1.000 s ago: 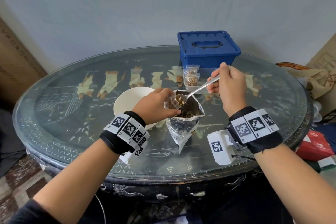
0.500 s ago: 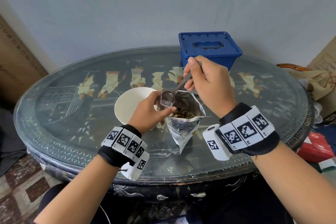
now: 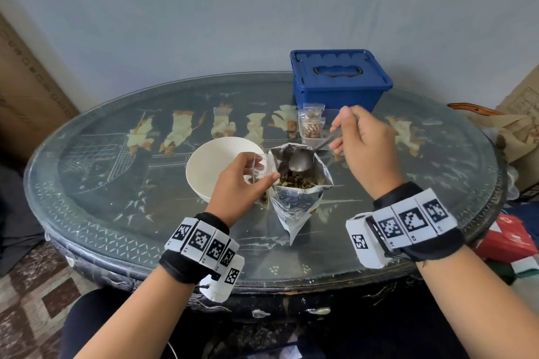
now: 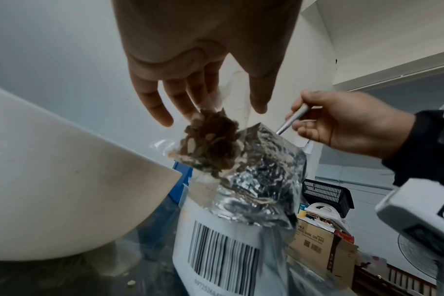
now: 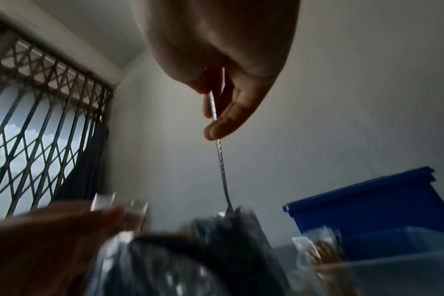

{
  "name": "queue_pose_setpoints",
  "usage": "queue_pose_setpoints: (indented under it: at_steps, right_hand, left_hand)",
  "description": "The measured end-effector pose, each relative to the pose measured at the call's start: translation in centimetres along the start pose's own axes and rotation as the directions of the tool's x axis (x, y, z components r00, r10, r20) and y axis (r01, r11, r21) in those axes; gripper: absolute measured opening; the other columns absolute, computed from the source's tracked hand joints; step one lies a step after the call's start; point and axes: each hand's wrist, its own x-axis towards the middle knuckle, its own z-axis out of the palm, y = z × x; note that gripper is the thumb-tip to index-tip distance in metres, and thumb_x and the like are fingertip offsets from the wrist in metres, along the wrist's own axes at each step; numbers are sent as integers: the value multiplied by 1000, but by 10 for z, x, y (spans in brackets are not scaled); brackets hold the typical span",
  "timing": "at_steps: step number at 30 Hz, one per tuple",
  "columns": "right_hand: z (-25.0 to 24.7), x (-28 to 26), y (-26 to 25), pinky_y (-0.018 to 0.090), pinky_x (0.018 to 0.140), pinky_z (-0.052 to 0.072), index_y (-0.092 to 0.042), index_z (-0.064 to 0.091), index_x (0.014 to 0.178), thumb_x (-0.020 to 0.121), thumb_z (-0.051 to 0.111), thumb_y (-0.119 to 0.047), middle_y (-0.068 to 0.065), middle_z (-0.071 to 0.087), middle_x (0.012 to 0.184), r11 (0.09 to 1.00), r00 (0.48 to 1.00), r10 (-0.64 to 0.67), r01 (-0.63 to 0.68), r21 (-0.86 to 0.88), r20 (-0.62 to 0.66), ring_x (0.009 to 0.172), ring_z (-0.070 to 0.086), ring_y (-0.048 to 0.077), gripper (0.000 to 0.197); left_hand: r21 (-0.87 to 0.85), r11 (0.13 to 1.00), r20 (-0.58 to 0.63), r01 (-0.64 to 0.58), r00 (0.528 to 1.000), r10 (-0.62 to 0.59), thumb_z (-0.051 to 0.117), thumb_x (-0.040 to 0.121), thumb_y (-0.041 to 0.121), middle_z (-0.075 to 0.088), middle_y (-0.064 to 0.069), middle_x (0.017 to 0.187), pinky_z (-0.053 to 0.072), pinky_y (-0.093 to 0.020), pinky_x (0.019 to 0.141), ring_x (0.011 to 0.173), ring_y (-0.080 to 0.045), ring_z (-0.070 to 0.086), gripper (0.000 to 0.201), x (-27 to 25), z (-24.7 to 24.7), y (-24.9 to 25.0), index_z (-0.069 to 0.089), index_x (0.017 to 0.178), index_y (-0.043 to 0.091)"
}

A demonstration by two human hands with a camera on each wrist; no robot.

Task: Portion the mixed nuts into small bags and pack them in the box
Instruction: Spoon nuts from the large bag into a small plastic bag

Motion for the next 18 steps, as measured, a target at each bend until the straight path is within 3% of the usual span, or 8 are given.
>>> queue_pose_setpoints:
  at_steps: [4,9,13,18]
  right_hand:
    - [17,-19,15,35,60,51,-2,61,83,94,33,-31,9,61,71,992,984,-98,108,-58,151,64,62,24,42]
    - [29,-33,26,27,66,46,0,64,86,93,36,-27,9,63,74,985,969,-137,154,-71,206,65,63,23,40]
    - [31,-38,25,17,64,43,0,64,82,94,46,-13,-1,61,67,994,982,-76,89,-65,175,57,58,12,25]
    - [31,-37,22,25,60,50,-2,62,78,97,45,-11,0,59,59,997,991,35,-26,-69,131,53,56,1,27]
  left_hand:
    - [33,999,12,-7,1000,6,71,78,36,61,1,100,40,-8,67,90,-14,56,42,-2,1,1,54,108,13]
    - [53,999,35,5,999,-7,70,78,37,60,1,106,39,-3,62,87,-12,54,45,-6,6,-1,53,112,12]
    - [43,999,49,10,999,-13,69,79,36,58,4,107,37,-1,63,87,-10,52,44,-6,7,2,53,112,11]
    - [49,999,66,21,998,-24,68,80,37,58,6,107,38,-5,66,94,-11,53,45,-6,8,4,53,114,12]
